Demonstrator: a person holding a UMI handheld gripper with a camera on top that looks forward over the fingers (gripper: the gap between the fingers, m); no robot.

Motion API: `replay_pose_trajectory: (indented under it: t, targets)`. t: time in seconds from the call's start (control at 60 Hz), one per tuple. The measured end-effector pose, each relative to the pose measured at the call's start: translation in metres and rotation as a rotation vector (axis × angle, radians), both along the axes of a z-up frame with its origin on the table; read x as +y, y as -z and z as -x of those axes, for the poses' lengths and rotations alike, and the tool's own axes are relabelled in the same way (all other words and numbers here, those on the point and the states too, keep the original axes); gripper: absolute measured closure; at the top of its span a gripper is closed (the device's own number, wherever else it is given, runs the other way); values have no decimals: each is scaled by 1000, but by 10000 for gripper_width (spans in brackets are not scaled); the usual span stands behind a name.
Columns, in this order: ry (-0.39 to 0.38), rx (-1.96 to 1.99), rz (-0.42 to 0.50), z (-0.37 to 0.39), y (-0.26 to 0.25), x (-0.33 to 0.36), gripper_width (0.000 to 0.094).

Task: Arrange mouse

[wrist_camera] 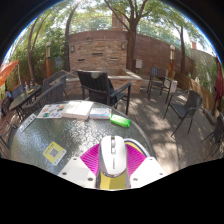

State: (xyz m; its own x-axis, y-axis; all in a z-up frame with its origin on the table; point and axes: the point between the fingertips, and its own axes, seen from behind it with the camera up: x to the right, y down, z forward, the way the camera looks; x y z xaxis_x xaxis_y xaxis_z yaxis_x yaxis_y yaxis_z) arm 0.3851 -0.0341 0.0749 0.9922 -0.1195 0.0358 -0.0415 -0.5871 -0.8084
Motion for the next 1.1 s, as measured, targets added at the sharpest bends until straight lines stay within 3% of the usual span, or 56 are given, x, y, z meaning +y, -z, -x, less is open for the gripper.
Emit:
replay_pose_trajectory:
  t: [0.1,0.25,0.333,0.35,0.567,0.783,1.1]
  targets:
    - [22,19,75,-25,57,-23,544]
    - [11,42,154,-30,87,-30,408]
    - [-3,33,123,-28,65,-34,86]
    - [-4,24,118,-30,58,-36,63]
    - [-29,-6,35,-5,-20,-82,78]
    - [-32,-81,-24,20,-91,-173,81]
    - [-23,-102,-34,49,-127,-288,81]
